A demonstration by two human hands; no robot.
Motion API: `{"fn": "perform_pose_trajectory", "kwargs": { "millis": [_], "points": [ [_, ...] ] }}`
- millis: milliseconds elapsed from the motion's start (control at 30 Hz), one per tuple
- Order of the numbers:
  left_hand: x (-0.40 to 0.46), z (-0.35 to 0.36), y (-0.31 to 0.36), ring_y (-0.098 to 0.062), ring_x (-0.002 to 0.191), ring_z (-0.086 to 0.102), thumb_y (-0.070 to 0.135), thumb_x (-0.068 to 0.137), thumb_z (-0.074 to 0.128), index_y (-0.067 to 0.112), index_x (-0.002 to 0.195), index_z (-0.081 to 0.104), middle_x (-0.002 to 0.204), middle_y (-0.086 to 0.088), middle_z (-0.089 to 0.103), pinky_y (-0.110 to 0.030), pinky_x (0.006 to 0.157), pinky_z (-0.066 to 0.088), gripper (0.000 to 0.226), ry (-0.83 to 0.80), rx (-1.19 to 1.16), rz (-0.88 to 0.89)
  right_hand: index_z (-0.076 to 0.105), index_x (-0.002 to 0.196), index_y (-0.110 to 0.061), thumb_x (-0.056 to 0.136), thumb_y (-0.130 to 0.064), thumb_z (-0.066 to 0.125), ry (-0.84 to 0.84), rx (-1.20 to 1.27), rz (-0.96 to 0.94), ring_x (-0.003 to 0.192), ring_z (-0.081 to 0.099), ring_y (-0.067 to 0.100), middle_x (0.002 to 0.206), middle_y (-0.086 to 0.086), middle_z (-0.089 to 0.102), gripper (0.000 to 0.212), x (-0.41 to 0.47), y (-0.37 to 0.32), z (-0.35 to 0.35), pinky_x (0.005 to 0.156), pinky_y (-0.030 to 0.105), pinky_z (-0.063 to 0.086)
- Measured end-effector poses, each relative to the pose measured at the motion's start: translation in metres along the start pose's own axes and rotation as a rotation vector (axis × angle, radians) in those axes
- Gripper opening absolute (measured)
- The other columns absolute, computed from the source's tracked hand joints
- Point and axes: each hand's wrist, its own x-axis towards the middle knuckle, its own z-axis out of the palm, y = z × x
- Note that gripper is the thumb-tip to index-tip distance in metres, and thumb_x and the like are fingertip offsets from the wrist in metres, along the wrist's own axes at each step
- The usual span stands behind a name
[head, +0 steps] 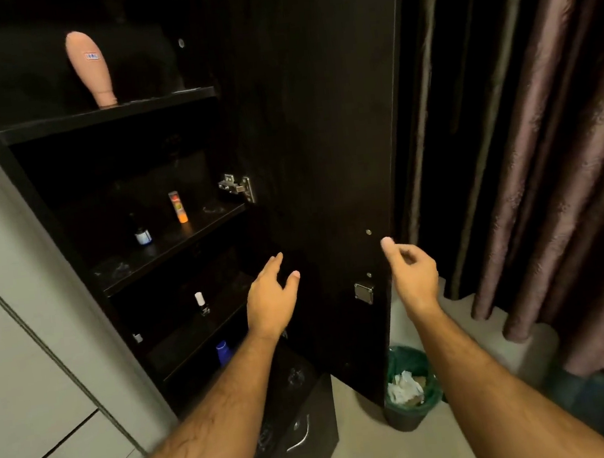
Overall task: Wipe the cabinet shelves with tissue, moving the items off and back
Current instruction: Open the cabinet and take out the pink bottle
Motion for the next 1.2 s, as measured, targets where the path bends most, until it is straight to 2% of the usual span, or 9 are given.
{"fn": "perform_pose_trajectory", "kwargs": {
  "millis": [67, 133, 233, 400, 700, 767, 900, 1067, 1200],
  "points": [
    [0.002, 0.005, 0.002, -0.013, 0.141, 0.035, 0.036, 0.095, 0.057, 0.026, 0.146, 0.040, 0.153, 0.005, 0.039, -0.032, 0.113, 0.031, 0.055, -0.037, -0.008, 0.026, 0.070, 0.096, -0.021, 0.084, -0.037, 0.073, 0.012, -0.091, -0.056, 0.082, 0.065, 0.001, 0.084, -0.015, 0.068, 0.021, -0.007, -0.005, 0.000, 0.076, 0.019, 0.049],
    [0.002, 0.009, 0.006, -0.013, 0.141, 0.035, 0.037, 0.095, 0.057, 0.027, 0.146, 0.039, 0.153, 0.006, 0.039, -0.033, 0.113, 0.032, 0.055, -0.068, -0.014, 0.047, 0.070, 0.106, -0.016, 0.087, -0.028, 0.071, 0.066, -0.188, -0.047, 0.087, 0.063, 0.006, 0.089, -0.013, 0.066, 0.022, -0.009, -0.006, 0.000, 0.079, 0.021, 0.045],
    [0.001, 0.014, 0.011, -0.012, 0.141, 0.034, 0.037, 0.095, 0.057, 0.028, 0.146, 0.039, 0.153, 0.007, 0.038, -0.030, 0.111, 0.031, 0.055, -0.108, -0.027, 0.070, 0.069, 0.113, -0.013, 0.090, -0.022, 0.068, 0.130, -0.269, 0.023, 0.091, 0.059, 0.007, 0.097, -0.005, 0.067, 0.024, -0.010, -0.009, 0.003, 0.080, 0.022, 0.043],
    [-0.008, 0.029, 0.015, -0.013, 0.141, 0.035, 0.039, 0.095, 0.057, 0.028, 0.146, 0.039, 0.153, 0.008, 0.038, -0.030, 0.110, 0.032, 0.055, -0.188, -0.047, 0.104, 0.063, 0.122, -0.014, 0.091, -0.021, 0.066, 0.168, -0.285, 0.070, 0.099, 0.063, 0.011, 0.109, -0.001, 0.069, 0.032, -0.020, 0.003, 0.000, 0.092, 0.031, 0.053],
    [-0.053, 0.082, 0.016, -0.015, 0.139, 0.038, 0.038, 0.094, 0.057, 0.027, 0.145, 0.042, 0.151, 0.005, 0.041, -0.035, 0.112, 0.035, 0.054, -0.402, -0.073, 0.162, 0.062, 0.119, -0.016, 0.088, -0.027, 0.068, 0.165, -0.411, 0.176, 0.097, 0.065, 0.015, 0.109, 0.001, 0.070, 0.034, -0.063, 0.052, -0.061, 0.089, 0.040, 0.055],
    [-0.066, 0.096, 0.017, -0.016, 0.139, 0.039, 0.040, 0.094, 0.057, 0.027, 0.145, 0.042, 0.151, 0.006, 0.042, -0.039, 0.113, 0.036, 0.055, -0.446, -0.076, 0.184, 0.063, 0.118, -0.015, 0.088, -0.028, 0.068, 0.165, -0.451, 0.206, 0.092, 0.066, 0.017, 0.105, 0.001, 0.070, 0.033, -0.074, 0.057, -0.081, 0.088, 0.038, 0.055],
    [-0.094, 0.129, 0.029, -0.018, 0.137, 0.041, 0.037, 0.094, 0.059, 0.023, 0.145, 0.044, 0.148, 0.002, 0.046, -0.036, 0.113, 0.035, 0.055, -0.536, -0.070, 0.232, 0.067, 0.112, -0.015, 0.085, -0.027, 0.070, 0.203, -0.484, 0.292, 0.086, 0.066, 0.019, 0.099, 0.003, 0.072, 0.030, -0.089, 0.067, -0.126, 0.086, 0.039, 0.055],
    [-0.122, 0.168, 0.045, -0.018, 0.139, 0.039, 0.036, 0.094, 0.059, 0.023, 0.146, 0.044, 0.150, 0.001, 0.044, -0.035, 0.115, 0.031, 0.055, -0.629, -0.075, 0.261, 0.069, 0.107, -0.016, 0.084, -0.029, 0.071, 0.236, -0.546, 0.325, 0.094, 0.066, 0.016, 0.100, 0.001, 0.071, 0.026, -0.092, 0.080, -0.174, 0.090, 0.031, 0.050],
    [-0.131, 0.187, 0.052, -0.017, 0.140, 0.038, 0.035, 0.095, 0.058, 0.022, 0.146, 0.042, 0.151, 0.002, 0.042, -0.037, 0.116, 0.031, 0.055, -0.641, -0.063, 0.262, 0.070, 0.105, -0.014, 0.085, -0.028, 0.070, 0.182, -0.578, 0.341, 0.094, 0.065, 0.016, 0.101, 0.001, 0.071, 0.024, -0.084, 0.090, -0.196, 0.089, 0.030, 0.050]
  ]
}}
